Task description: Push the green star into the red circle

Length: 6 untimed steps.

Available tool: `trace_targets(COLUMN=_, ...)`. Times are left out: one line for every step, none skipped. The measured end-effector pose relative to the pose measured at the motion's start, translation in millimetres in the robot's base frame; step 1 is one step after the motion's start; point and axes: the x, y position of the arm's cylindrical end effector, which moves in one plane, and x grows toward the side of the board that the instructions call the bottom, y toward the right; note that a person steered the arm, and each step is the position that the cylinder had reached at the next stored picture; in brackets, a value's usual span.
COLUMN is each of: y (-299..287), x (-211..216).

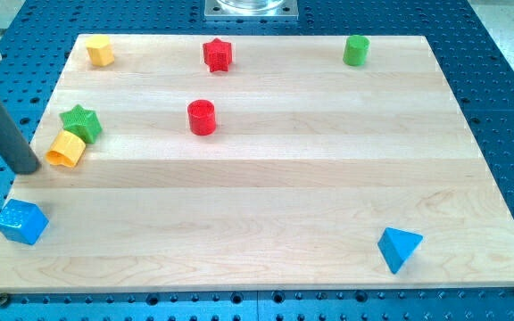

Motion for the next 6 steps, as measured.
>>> trace_targets(y=7, x=-30)
trace_targets(y=69, x=-52)
trace_targets(y=134, x=-60)
trace_targets(y=160, x=-62)
trace_targets(y=170, x=-62)
trace_targets(y=177, x=-62)
